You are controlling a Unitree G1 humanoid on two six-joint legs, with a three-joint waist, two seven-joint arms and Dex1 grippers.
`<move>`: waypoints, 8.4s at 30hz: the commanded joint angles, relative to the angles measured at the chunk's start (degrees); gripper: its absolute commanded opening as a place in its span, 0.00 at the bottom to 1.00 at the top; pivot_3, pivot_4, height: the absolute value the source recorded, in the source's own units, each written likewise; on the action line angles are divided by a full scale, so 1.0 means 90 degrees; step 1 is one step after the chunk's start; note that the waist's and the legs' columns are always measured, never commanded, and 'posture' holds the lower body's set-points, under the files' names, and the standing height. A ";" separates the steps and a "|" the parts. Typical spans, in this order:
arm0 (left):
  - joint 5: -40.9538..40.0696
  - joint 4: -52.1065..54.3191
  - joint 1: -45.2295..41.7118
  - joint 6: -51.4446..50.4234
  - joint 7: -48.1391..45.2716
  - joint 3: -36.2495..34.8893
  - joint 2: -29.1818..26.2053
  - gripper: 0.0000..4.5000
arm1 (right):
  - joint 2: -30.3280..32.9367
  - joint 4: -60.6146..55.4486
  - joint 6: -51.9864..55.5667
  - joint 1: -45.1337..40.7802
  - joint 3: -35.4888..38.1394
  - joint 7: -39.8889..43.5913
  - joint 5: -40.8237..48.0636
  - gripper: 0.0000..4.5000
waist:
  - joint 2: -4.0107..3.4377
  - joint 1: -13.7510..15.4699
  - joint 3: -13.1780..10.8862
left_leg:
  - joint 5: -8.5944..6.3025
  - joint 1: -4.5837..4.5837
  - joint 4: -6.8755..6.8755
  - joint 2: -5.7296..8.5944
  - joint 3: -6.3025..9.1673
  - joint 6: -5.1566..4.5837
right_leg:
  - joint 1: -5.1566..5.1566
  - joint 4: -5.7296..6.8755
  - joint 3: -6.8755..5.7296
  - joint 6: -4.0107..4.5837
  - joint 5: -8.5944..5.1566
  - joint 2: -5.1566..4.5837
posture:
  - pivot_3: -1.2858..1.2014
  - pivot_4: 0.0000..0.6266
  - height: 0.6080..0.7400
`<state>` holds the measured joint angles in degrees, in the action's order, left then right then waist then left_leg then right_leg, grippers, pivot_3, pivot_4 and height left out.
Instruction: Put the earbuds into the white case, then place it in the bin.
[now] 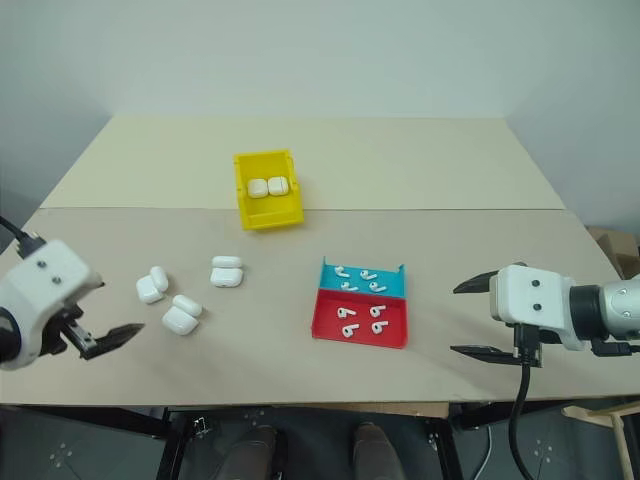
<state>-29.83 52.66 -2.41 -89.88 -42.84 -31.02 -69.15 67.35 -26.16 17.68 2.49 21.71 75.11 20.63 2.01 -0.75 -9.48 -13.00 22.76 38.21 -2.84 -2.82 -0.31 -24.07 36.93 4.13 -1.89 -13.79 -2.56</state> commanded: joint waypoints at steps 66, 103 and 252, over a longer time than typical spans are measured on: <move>-0.1203 -0.2700 -0.4479 0.0115 0.2024 0.5460 0.0445 0.63 | 0.0095 -0.0929 0.1050 0.0660 0.0438 -0.0592 -0.0008 1.00 | 0.0018 0.0002 -0.0011 | 0.0001 0.0033 0.0001 0.0013 0.0026 0.0001 | -0.0016 0.0012 0.0000 -0.0017 0.0009 0.0007 | 0.52 0.24 1.00; -0.0392 -0.4611 -0.0202 1.1242 -0.3042 0.3366 0.4845 0.63 | -0.0803 -0.0483 0.1761 -0.5574 -0.6399 0.0618 -0.3071 1.00 | -0.0014 -0.0010 0.0007 | 0.0001 0.0049 0.0011 0.0003 0.0005 0.0001 | -0.0028 -0.0012 -0.0003 0.0020 0.0047 -0.0002 | 0.52 0.24 1.00; -0.1235 -0.3344 -0.2091 0.8615 -0.2811 0.3713 0.4055 0.63 | -0.4961 -0.0315 -0.0562 -0.3512 -0.1967 -0.0808 0.1589 0.16 | -0.0016 -0.0031 0.0003 | 0.0001 0.0048 0.0008 0.0000 0.0027 0.0000 | -0.0017 -0.0014 -0.0013 0.0017 0.0047 0.0011 | 0.52 0.24 1.00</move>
<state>-40.77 20.55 -20.24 -12.66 -68.44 3.40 -32.44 22.23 -28.69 14.66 -28.96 4.41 67.69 34.07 1.86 -1.02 -9.45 -12.98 23.20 38.28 -2.84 -2.58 -0.31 -24.23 36.81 4.01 -1.73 -13.36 -2.46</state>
